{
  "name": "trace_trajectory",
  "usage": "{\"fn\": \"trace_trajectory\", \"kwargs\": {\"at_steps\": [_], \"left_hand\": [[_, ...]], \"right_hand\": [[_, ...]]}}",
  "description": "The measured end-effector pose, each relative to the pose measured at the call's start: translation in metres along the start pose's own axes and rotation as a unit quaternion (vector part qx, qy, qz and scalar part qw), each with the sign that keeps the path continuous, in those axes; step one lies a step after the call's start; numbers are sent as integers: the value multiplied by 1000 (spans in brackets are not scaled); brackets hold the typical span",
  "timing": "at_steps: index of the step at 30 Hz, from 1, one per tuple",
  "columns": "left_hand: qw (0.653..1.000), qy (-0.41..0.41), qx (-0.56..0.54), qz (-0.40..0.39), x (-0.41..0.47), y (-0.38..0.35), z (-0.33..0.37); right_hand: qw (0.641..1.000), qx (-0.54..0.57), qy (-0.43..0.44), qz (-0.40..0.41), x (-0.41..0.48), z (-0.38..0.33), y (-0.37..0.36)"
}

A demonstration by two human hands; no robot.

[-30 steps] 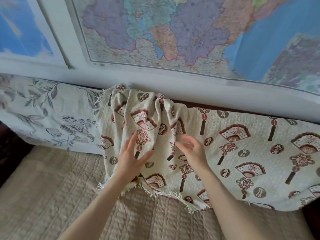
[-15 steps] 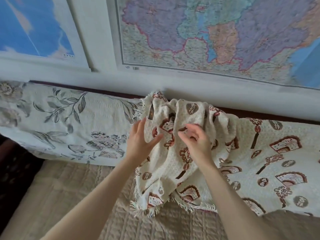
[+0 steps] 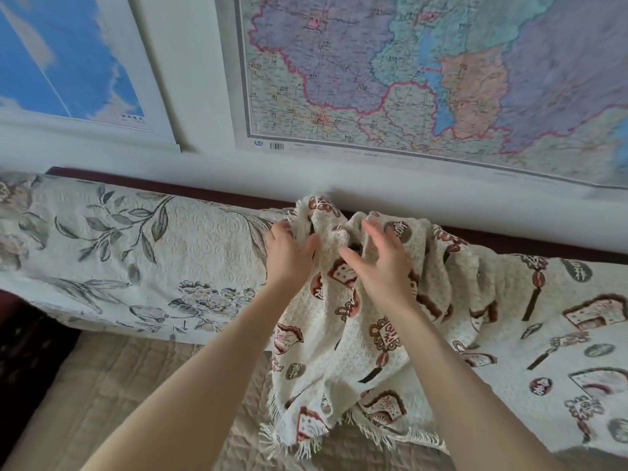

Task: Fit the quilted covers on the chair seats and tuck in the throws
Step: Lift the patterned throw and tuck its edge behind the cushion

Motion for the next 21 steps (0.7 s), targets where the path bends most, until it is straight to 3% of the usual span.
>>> {"fn": "trace_trajectory", "kwargs": {"at_steps": [7,11,15,18,21], "left_hand": [[998,21,-42,-42,14,12,-6],[997,26,-68,36,28,62,-21],[997,17,-11,75,41,96,-32],[997,59,-20,50,54,99,-48],[997,50,-52,5,69,96,-51]], "right_hand": [[1000,-4,9,-28,8,-1,-12],[993,-104,48,-39,14,-17,-29],[973,-204,62,-86,18,-24,-56],[965,-237,64,-94,22,-32,-74],[963,-244,68,-90,19,-39,-87]]}}
Point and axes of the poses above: each hand's wrist, its own x-axis towards the middle knuckle, its own y-axis out of the back of the hand, z = x × y, the point moved 10 cm from there along x, towards the middle knuckle, and after that the axes turned 10 degrees about z, right-handed, at the moved point
